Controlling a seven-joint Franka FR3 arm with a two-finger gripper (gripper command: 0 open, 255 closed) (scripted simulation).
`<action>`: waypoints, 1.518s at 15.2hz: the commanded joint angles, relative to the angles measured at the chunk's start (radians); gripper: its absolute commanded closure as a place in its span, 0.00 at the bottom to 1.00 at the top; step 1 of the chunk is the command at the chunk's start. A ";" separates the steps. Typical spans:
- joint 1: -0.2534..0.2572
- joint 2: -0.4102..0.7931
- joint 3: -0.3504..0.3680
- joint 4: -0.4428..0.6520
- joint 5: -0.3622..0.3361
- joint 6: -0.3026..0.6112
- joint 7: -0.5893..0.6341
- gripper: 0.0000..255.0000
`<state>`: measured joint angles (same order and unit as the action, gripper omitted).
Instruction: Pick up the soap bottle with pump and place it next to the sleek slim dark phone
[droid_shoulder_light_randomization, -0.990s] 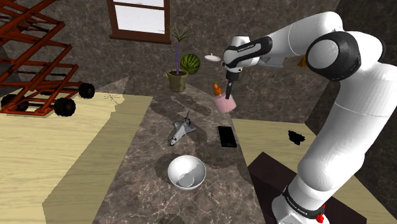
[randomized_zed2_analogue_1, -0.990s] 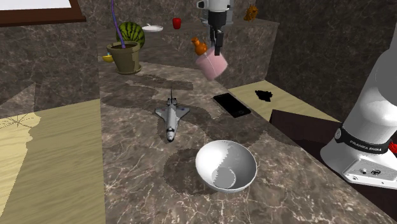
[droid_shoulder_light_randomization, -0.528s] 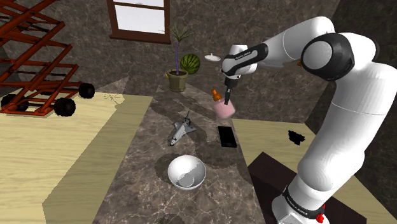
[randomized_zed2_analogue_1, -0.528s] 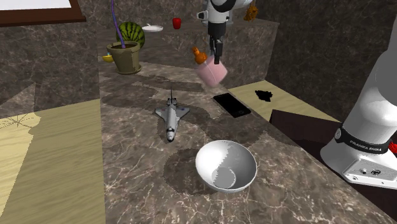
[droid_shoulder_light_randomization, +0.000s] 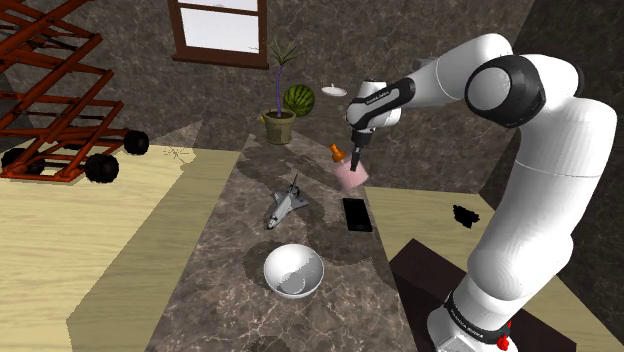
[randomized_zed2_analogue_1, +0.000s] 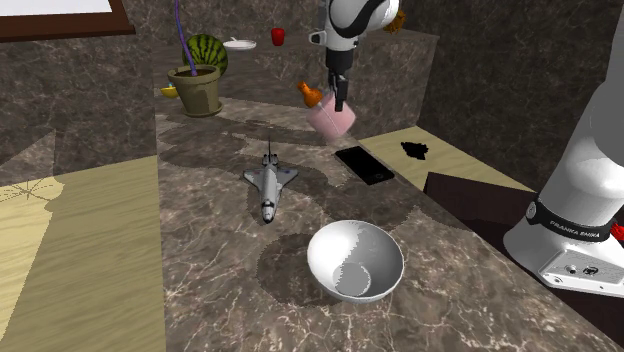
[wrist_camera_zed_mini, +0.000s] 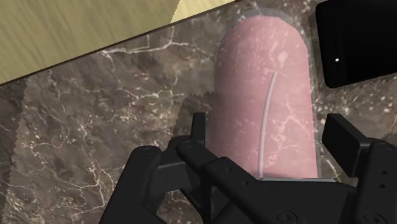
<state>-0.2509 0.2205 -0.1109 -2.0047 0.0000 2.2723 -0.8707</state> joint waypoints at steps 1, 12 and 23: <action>0.000 0.011 0.001 -0.013 0.001 0.006 -0.002 1.00; 0.001 0.007 0.001 -0.025 0.000 0.014 -0.001 0.00; 0.004 -0.054 -0.001 0.035 -0.007 -0.106 0.003 0.00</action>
<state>-0.2468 0.1662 -0.1116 -1.9702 -0.0069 2.1666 -0.8673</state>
